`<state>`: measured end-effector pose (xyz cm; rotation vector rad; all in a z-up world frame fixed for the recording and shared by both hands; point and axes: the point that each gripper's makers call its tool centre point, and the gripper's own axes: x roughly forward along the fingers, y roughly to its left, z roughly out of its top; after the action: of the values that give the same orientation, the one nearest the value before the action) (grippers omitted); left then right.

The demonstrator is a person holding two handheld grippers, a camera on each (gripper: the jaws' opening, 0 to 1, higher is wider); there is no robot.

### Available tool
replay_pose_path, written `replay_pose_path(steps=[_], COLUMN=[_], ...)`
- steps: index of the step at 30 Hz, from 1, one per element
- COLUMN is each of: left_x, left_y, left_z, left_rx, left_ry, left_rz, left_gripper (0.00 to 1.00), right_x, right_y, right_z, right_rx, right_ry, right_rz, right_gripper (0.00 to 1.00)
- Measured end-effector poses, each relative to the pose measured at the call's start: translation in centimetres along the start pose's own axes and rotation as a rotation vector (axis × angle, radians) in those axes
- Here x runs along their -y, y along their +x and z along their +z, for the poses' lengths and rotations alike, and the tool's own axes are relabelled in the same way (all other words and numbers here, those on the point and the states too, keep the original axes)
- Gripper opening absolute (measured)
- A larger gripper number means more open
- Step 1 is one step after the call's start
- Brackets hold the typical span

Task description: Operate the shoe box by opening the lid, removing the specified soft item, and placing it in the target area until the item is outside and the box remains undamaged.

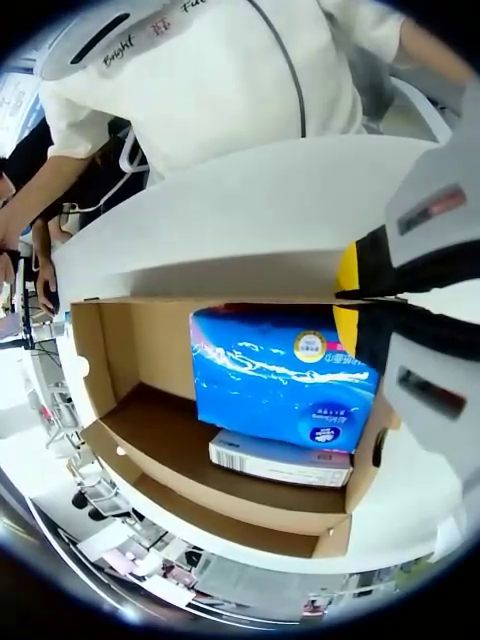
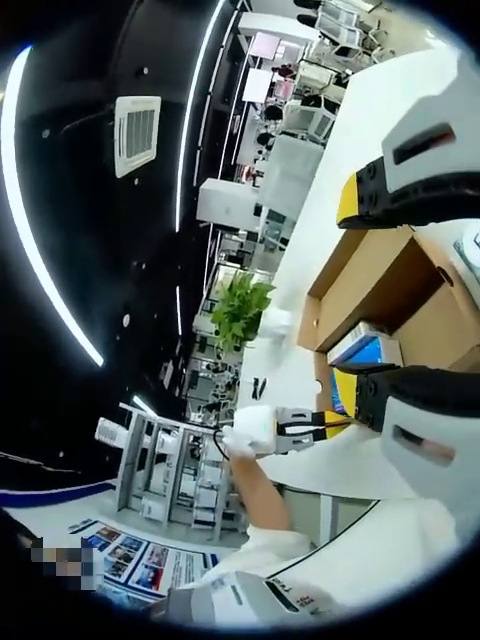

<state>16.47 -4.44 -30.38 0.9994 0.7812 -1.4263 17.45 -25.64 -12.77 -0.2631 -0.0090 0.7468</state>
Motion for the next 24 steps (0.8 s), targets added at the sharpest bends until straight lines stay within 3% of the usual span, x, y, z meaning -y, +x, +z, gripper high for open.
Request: replay_pose_path(steps=[11,24], left_x=[0.0,0.0], left_y=[0.0,0.0], left_z=[0.0,0.0], left_rx=[0.001,0.001], left_ry=[0.002,0.002], left_rz=[0.001,-0.002], left_gripper=[0.01,0.01], right_x=[-1.3,-1.4], right_y=[1.4,1.7], right_z=[0.4,0.6], right_rx=[-0.016,-0.026], right_ry=[-0.011,-0.024], right_rz=[0.049,0.055], right_gripper=[0.54,0.54])
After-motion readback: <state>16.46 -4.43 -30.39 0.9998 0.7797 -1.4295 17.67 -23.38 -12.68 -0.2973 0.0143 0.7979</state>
